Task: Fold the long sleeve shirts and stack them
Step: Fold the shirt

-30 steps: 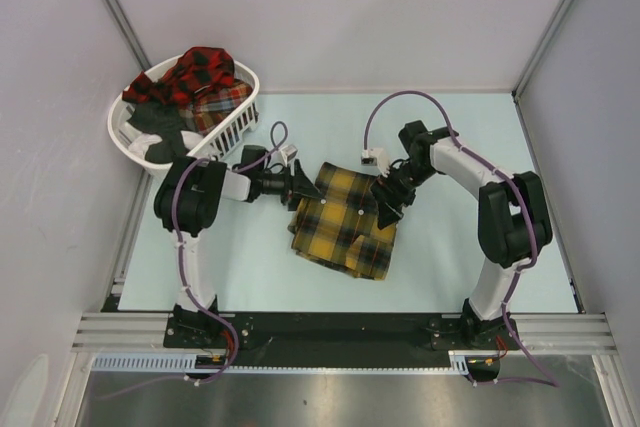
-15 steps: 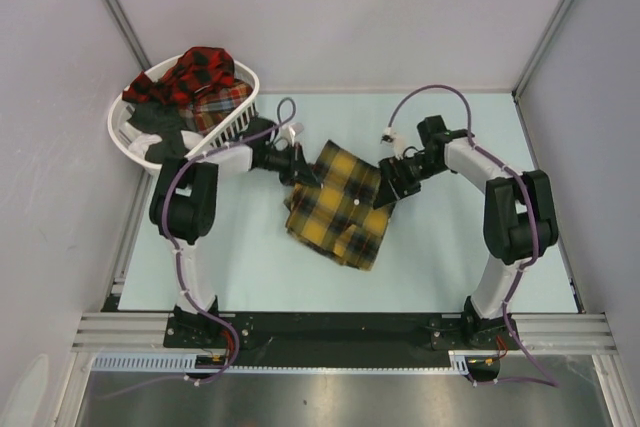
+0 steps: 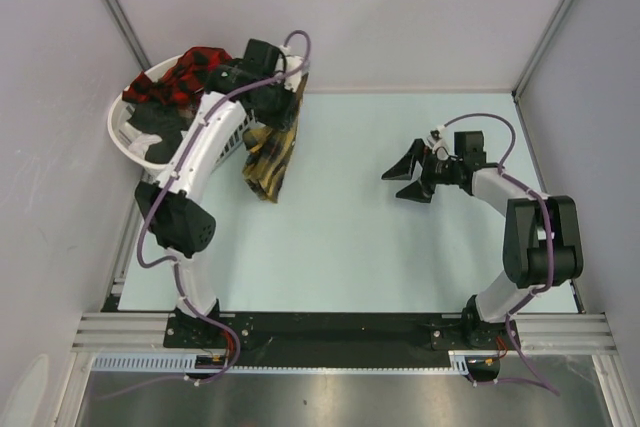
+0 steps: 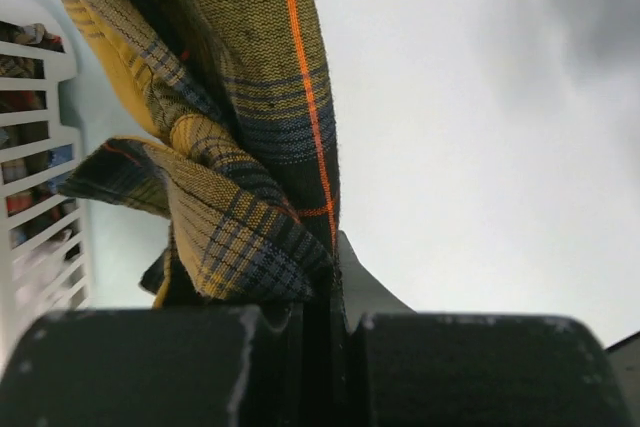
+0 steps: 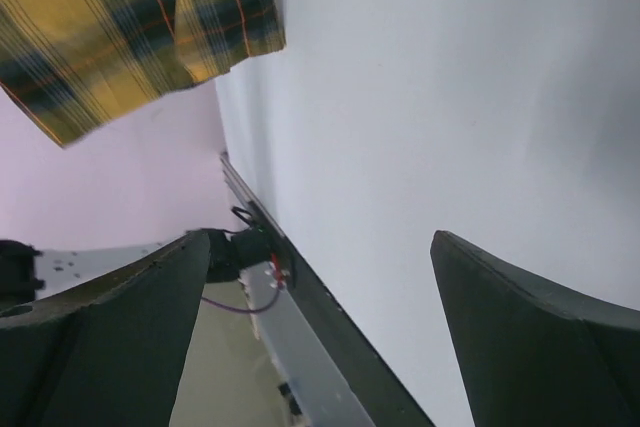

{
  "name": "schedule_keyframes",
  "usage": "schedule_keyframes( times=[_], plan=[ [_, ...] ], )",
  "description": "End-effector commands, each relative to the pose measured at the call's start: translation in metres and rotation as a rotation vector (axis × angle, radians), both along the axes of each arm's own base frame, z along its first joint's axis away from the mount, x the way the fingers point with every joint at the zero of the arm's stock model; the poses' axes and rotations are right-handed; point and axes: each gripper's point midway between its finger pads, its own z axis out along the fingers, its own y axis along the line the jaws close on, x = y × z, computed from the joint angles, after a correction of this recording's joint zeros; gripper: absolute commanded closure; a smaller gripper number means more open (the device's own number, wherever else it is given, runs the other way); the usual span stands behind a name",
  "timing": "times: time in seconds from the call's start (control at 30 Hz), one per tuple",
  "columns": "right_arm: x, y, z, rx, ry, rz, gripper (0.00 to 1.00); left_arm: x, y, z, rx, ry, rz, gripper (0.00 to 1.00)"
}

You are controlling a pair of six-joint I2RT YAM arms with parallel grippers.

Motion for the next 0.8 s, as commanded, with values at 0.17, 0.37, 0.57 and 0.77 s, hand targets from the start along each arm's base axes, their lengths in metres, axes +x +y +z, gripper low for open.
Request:
schedule_keyframes(
  times=[0.17, 0.37, 0.57, 0.77],
  plan=[
    [-0.008, -0.007, -0.012, 0.151, 0.164, -0.151, 0.00, -0.068, -0.119, -0.084, 0.288, 0.080, -0.220, 0.89],
    [-0.032, -0.051, -0.024, 0.155, 0.232, -0.268, 0.00, -0.101, -0.226, -0.107, 0.123, 0.136, -0.327, 0.51],
    [-0.053, -0.058, -0.038, 0.165, 0.321, -0.369, 0.00, -0.112, -0.230, -0.035, -0.299, 0.221, -0.422, 0.12],
    [-0.041, -0.030, -0.057, 0.136, 0.300, -0.334, 0.02, -0.069, -0.131, -0.020, -0.488, 0.196, -0.317, 0.08]
  ],
)
